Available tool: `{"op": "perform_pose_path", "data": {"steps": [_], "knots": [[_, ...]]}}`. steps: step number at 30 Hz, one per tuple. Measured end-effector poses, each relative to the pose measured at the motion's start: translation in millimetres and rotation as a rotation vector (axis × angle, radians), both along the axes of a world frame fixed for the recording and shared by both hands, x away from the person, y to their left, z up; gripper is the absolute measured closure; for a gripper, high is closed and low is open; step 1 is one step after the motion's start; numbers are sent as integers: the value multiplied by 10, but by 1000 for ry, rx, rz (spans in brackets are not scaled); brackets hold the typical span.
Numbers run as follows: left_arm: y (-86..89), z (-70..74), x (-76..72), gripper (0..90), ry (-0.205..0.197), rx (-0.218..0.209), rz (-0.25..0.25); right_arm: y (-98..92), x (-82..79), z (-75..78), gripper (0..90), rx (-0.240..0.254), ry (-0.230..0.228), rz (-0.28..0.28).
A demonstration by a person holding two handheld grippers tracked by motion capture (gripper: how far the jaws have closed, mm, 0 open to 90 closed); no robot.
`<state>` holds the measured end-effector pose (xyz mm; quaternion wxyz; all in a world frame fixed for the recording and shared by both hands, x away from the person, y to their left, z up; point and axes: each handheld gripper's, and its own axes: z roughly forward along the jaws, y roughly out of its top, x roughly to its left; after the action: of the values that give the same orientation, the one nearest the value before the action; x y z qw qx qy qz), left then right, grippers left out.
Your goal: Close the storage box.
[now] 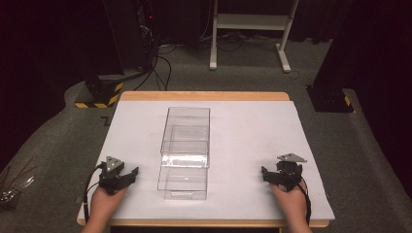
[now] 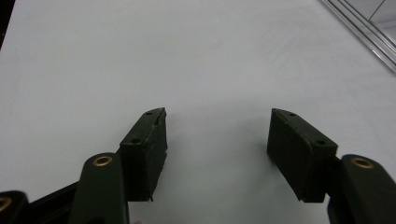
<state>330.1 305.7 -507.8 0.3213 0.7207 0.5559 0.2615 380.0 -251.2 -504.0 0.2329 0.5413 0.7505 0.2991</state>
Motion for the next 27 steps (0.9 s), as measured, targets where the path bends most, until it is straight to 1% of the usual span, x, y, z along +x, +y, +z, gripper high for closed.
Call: {"op": "perform_pose_path", "data": {"steps": [6, 14, 23, 25, 27], "knots": [[0, -3, 0, 380, -1, -5, 3, -4, 1, 1, 88, 1, 1, 1], [-3, -1, -2, 379, 0, -1, 7, 0, 2, 4, 87, 5, 8, -2], [-8, 5, -2, 381, 3, 0, 11, -4, 2, 1, 87, 2, 3, 1], [-7, 5, 1, 381, 2, -3, 12, -2, 1, -1, 87, 2, 0, 1], [6, 8, 5, 371, 6, -14, -2, -2, 1, -2, 87, 2, -1, 1]]}}
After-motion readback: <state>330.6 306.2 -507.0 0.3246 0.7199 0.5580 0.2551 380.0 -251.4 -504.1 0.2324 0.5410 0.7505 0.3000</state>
